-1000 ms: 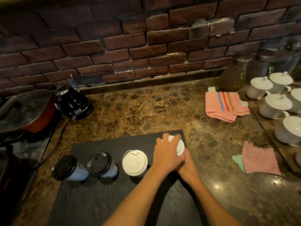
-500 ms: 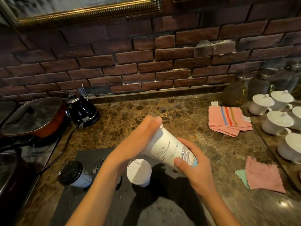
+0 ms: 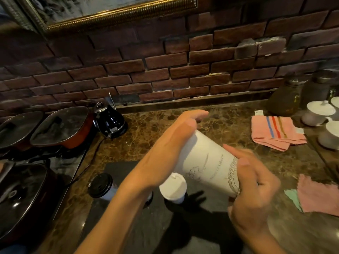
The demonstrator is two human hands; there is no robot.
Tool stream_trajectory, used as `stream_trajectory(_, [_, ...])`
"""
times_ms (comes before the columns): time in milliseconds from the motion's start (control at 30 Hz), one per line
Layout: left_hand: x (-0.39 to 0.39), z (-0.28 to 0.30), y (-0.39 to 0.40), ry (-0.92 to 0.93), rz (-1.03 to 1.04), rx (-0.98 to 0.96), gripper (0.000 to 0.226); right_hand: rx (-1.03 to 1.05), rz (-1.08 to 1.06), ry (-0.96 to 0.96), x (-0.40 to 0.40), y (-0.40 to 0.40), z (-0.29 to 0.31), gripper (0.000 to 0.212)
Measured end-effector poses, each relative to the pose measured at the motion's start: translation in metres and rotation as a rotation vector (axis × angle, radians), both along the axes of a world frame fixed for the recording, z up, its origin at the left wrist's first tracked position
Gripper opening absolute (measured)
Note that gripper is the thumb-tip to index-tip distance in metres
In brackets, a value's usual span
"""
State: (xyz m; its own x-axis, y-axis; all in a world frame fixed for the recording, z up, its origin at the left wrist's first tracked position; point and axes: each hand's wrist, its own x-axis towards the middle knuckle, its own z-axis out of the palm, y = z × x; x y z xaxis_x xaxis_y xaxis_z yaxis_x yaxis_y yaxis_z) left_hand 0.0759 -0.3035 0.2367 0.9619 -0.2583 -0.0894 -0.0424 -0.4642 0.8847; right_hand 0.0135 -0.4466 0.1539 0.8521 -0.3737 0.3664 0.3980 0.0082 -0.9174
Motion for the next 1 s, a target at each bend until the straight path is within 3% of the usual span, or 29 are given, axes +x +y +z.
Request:
stream_trajectory(133, [-0.018,0.002,0.027,-0.088,-0.124,-0.012,0.043,-0.115,0.055,-0.043,0.006,-0.003,0.014,0.033])
stream_trajectory(200, [-0.024,0.021,0.022,-0.078,0.052,-0.009,0.049,-0.134,0.049,-0.103,0.008,0.002,0.019,0.034])
stream_trajectory(300, [-0.034,0.045,0.021,-0.088,0.086,-0.120,0.060,-0.188,0.039,-0.185,0.006,0.007,0.024,0.032])
stream_trajectory(433, [-0.027,0.049,0.026,-0.176,-0.161,0.045,0.047,-0.190,-0.051,-0.257,-0.001,0.011,0.028,0.032])
stream_trajectory(500, [-0.012,0.033,0.013,-0.068,-0.143,-0.115,0.047,-0.152,-0.094,-0.244,-0.003,0.013,0.026,0.032])
stream_trajectory(633, [-0.010,0.025,0.008,0.143,-0.129,-0.117,0.047,-0.119,-0.077,-0.159,-0.007,0.013,0.018,0.032])
stream_trajectory(733, [-0.009,0.031,0.016,0.015,-0.114,-0.159,0.047,-0.063,-0.023,-0.087,0.004,0.008,0.030,0.031])
stream_trajectory(800, [-0.014,0.038,0.015,-0.098,-0.017,-0.230,0.046,0.159,0.056,0.057,0.013,0.005,0.046,0.030])
stream_trajectory(900, [-0.026,0.028,0.017,-0.420,0.006,-0.207,0.050,0.392,0.255,0.291,0.019,0.000,0.055,0.028])
stream_trajectory(967, [-0.024,0.017,0.023,-0.466,0.061,-0.211,0.046,0.269,0.396,0.283,0.017,-0.003,0.053,0.027])
stream_trajectory(1000, [-0.021,0.015,0.023,-0.457,0.097,-0.228,0.044,0.102,0.432,0.244,0.014,-0.004,0.050,0.038])
